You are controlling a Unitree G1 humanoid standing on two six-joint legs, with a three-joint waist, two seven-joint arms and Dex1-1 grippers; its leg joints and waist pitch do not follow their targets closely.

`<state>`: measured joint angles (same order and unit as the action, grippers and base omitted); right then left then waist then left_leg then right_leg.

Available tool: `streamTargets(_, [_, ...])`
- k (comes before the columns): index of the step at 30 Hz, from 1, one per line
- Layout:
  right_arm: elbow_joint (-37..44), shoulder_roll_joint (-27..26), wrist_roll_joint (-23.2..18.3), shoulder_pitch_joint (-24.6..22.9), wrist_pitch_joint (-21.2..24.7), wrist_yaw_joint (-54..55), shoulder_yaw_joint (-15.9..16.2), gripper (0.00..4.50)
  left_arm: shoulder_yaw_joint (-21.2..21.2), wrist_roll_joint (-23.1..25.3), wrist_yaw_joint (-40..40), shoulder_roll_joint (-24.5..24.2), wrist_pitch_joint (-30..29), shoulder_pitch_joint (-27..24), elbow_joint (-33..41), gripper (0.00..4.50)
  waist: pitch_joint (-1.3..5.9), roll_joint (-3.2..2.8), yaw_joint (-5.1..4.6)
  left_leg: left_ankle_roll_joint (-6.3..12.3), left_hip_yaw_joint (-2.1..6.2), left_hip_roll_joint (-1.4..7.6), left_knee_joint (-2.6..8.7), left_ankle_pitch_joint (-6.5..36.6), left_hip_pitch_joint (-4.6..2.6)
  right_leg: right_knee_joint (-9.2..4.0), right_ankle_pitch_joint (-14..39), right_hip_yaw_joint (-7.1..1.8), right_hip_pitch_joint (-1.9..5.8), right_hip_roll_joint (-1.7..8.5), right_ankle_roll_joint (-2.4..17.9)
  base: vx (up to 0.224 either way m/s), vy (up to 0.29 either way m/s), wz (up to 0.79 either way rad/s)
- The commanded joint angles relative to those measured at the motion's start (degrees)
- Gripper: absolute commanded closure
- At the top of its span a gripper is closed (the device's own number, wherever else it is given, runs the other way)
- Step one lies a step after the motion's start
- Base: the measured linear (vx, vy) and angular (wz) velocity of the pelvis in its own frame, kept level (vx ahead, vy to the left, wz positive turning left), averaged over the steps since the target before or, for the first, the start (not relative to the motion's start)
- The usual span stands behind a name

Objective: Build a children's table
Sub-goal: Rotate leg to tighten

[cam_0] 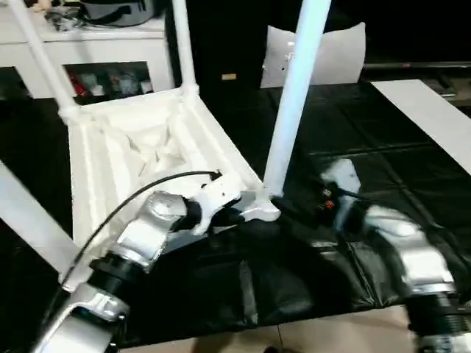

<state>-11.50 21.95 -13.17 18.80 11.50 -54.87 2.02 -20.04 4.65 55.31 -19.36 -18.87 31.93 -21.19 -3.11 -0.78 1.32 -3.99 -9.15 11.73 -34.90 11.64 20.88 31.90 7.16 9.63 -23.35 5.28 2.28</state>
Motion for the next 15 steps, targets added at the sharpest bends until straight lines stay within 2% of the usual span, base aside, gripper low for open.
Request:
streamTargets(1, [-0.5, 1.7, -1.2, 0.2, -1.6, -5.4, 1.2, 0.55, -2.4, -0.1, 4.6, -1.6, 3.5, -0.1, 2.7, 4.5, 4.33, 0.24, 0.29, 5.46, 0.22, 1.57, 3.76, 10.6, -0.26, -4.14, 23.3, -3.37, 3.93, 3.73, 5.0, 0.0, 0.0, 0.0])
streamTargets(5, [-2.0, 3.7, -2.1, 0.5, -2.3, -10.7, 2.3, 0.55, -4.6, -0.2, 9.4, -4.1, 6.9, -1.3, 3.8, 4.5, 4.31, 0.29, 0.95, 5.28, 0.13, 1.71, 3.8, 10.2, -0.51, -4.11, 23.4, -3.53, 3.69, 3.76, 5.6, 0.0, 0.0, 0.0])
streamTargets(6, [-2.8, 4.4, -2.2, 0.7, -2.6, -12.8, 2.9, 0.55, -5.6, -0.5, 12.0, -5.1, 9.1, -1.9, 4.5, 4.5, 4.39, 0.37, 1.34, 5.17, 0.1, 1.85, 3.87, 10.0, -0.78, -3.75, 22.0, -3.75, 3.61, 3.8, 6.5, 0.0, 0.0, 0.0])
streamTargets(8, [-3.3, 4.8, -2.3, 0.9, -2.4, -14.1, 3.4, 0.55, -6.1, -0.7, 13.4, -5.6, 9.9, -2.3, 5.1, 4.5, 4.24, 0.34, 1.41, 5.1, 0.09, 1.94, 4.0, 10.5, -0.66, -3.71, 22.1, -3.74, 3.67, 3.67, 6.6, 0.0, 0.0, 0.0])
streamTargets(9, [-3.8, 5.1, -2.4, 1.1, -2.3, -15.3, 3.9, 0.55, -6.6, -1.0, 14.5, -6.0, 10.6, -2.6, 5.5, 4.5, 4.26, 0.49, 1.94, 4.74, 0.05, 2.03, 4.08, 11.0, -0.98, -3.72, 23.0, -3.84, 3.58, 3.83, 6.6, 0.0, 0.0, 0.0])
streamTargets(10, [-4.3, 5.3, -2.2, 1.2, -2.6, -15.8, 4.2, 0.71, -6.9, -1.0, 15.1, -6.3, 11.0, -2.8, 5.8, 4.5, 4.19, 0.46, 2.04, 4.59, -0.02, 2.02, 4.08, 11.2, -1.08, -3.78, 23.3, -3.85, 3.46, 3.75, 6.6, 0.0, 0.0, 0.0])
streamTargets(11, [-5.1, 5.5, -2.0, 1.5, -2.9, -17.0, 4.8, 0.81, -7.5, -1.1, 16.1, -6.7, 12.1, -3.0, 6.1, 4.5, 4.18, 0.7, 2.12, 4.39, -0.07, 2.05, 4.11, 11.5, -1.2, -3.82, 23.6, -3.88, 3.39, 3.77, 6.6, 0.0, 0.0, 0.0])
streamTargets(14, [-6.0, 5.7, -1.9, 2.0, -3.2, -18.9, 5.5, 0.81, -8.2, -1.0, 17.4, -7.3, 13.7, -3.1, 6.2, 4.5, 4.02, 0.76, 2.41, 3.8, -0.27, 2.01, 4.18, 12.2, -1.48, -4.01, 26.0, -4.18, 3.23, 3.81, 6.0, 0.0, 0.0, 0.0])
streamTargets(15, [-5.9, 5.7, -2.3, 2.1, -2.7, -20.2, 5.9, 1.07, -8.5, -0.9, 17.9, -7.5, 14.3, -3.1, 6.3, 4.5, 4.04, 0.87, 2.38, 3.75, -0.3, 2.02, 4.21, 12.1, -1.39, -3.94, 26.0, -4.23, 3.29, 3.77, 5.9, 0.0, 0.0, 0.0])
